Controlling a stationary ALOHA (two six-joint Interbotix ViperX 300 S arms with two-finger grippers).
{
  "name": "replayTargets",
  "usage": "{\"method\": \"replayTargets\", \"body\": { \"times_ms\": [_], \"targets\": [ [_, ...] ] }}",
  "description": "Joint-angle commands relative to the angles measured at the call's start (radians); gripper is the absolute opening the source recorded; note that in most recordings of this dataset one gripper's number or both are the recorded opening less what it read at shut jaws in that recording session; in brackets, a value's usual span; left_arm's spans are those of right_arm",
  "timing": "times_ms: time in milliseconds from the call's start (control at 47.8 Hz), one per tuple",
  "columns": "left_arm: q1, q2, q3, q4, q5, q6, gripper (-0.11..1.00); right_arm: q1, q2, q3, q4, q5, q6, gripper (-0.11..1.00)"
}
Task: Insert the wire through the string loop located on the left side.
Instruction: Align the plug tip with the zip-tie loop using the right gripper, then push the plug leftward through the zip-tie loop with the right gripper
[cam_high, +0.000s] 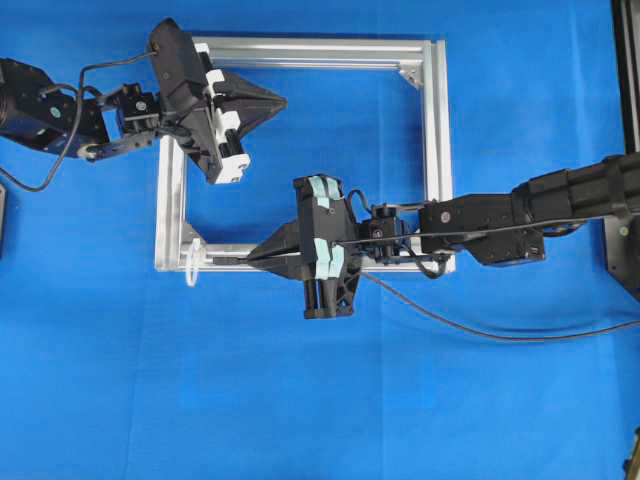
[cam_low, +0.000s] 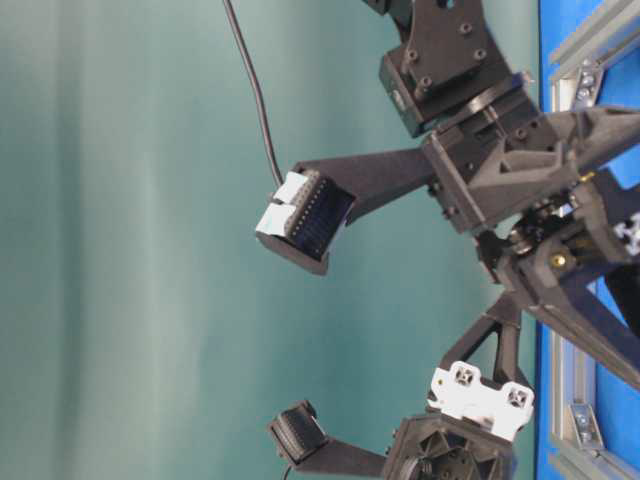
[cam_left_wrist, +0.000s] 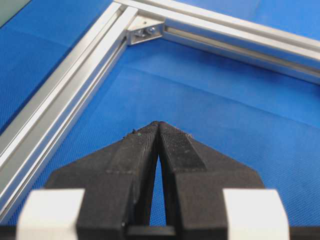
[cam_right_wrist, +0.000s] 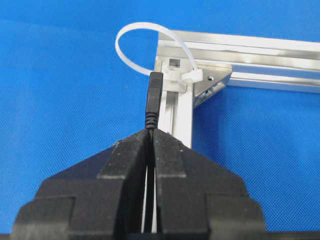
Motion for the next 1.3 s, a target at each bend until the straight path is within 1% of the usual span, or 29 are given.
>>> {"method": "replayTargets", "body": {
  "times_ms": [0,858,1067,1276],
  "targets": [
    [-0.003,-0.031,-0.009,0.003,-0.005,-0.002,0.0,0.002,-0.02,-0.02,0.002,-0.005,0.0,-0.1],
    [-0.002,-0.032,-0.009,0.003,-0.002,-0.002,0.0,0.002,-0.015,-0.026,0.002,-0.006,0.002,-0.1],
    [-0.002,-0.032,-0.008,0.003,0.0,-0.002,0.0,0.002,0.006,-0.063,0.002,-0.005,0.0,-0.1],
    [-0.002,-0.031,-0.008,0.003,0.002,-0.002,0.0,0.002,0.058,-0.13,0.002,0.006,0.0,-0.1]
  ]
}}
